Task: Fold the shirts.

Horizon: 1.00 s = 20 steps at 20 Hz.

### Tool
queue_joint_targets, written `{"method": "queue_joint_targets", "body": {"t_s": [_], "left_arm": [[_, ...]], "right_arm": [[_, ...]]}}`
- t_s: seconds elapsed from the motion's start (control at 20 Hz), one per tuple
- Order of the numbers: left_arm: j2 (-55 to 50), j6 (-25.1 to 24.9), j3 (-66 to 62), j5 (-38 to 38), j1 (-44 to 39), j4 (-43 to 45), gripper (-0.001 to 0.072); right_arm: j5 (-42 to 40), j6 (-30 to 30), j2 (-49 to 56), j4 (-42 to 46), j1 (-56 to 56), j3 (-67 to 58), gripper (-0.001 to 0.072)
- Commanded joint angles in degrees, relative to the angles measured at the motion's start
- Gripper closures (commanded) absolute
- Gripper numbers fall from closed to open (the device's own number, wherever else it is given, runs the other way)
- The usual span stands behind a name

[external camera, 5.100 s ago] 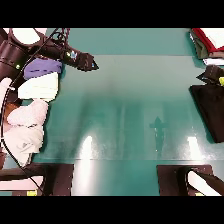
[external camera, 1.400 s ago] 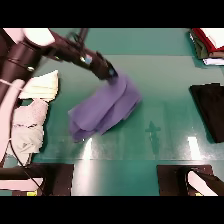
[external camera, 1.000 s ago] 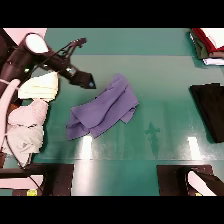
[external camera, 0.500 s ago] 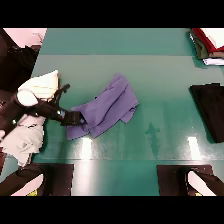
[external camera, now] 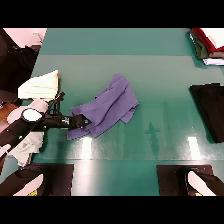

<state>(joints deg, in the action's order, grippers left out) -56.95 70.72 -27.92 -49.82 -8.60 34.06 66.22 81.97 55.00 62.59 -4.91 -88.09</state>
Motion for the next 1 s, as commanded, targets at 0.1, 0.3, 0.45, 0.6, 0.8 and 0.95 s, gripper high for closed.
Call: {"method": "queue_joint_targets", "body": {"t_s": [0.1,0.3,0.45,0.6,0.8,0.95], "left_arm": [[-4.6,-5.0,0.2,5.5,-5.9,-7.7,0.0069],[-4.8,-5.2,-3.6,2.1,-6.8,-8.5,0.0684],[-4.7,-5.2,-13.6,-8.6,-4.3,-8.0,0.0685],[-3.2,-5.2,-29.0,-17.4,1.2,-5.3,0.0684],[-2.8,-4.6,-47.9,-21.0,8.3,-1.9,0.0684],[-2.8,-4.5,-55.3,-20.6,11.7,-0.2,0.0684]], "right_arm": [[1.3,0.0,0.0,0.0,0.0,0.0,0.0694],[2.9,0.0,-0.1,0.0,0.0,0.0,0.0694],[3.0,0.0,0.0,-0.1,0.0,0.0,0.0695],[6.4,0.0,0.4,-0.1,0.0,0.0,0.0694],[17.4,0.0,7.1,-0.2,0.7,0.6,0.0439],[16.7,0.0,12.8,-5.3,4.4,8.1,0.0255]]}}
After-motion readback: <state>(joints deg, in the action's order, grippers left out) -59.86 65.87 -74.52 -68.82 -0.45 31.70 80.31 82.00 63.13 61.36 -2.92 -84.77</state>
